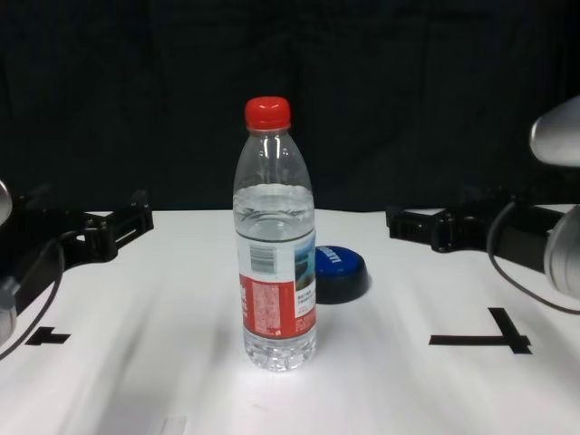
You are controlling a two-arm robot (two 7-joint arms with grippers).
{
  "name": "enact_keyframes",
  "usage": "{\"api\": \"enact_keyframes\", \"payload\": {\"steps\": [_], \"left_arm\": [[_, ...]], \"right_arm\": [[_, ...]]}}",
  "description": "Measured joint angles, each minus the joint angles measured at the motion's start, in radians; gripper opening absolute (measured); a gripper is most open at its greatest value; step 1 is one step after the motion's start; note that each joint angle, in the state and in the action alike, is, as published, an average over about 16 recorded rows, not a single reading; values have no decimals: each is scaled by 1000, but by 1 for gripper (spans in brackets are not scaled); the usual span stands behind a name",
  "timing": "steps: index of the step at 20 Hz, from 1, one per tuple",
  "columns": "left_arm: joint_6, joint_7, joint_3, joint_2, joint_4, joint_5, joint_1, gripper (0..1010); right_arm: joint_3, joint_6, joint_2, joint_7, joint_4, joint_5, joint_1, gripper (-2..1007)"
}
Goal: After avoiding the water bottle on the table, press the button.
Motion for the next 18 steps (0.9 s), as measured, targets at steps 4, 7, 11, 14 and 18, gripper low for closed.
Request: {"api": "enact_keyframes", "payload": {"steps": [4, 7, 11, 14, 18], "left_arm": [[0, 0, 0, 0, 0, 0, 0, 1003], [0, 0, 0, 0, 0, 0, 0, 1003], [0, 0, 0, 0, 0, 0, 0, 1003], [0, 0, 0, 0, 0, 0, 0, 1003], [0, 0, 0, 0, 0, 0, 0, 1003]], "right_arm": [[4, 5, 7, -1, -29, 4, -28, 1003], [8, 9, 11, -2, -49, 7, -47, 1003], [11, 13, 16, -3, -75, 10, -74, 1003], [15, 15, 20, -5, -96, 12, -94, 1003], [20, 19, 25, -8, -124, 15, -122, 1003]]}}
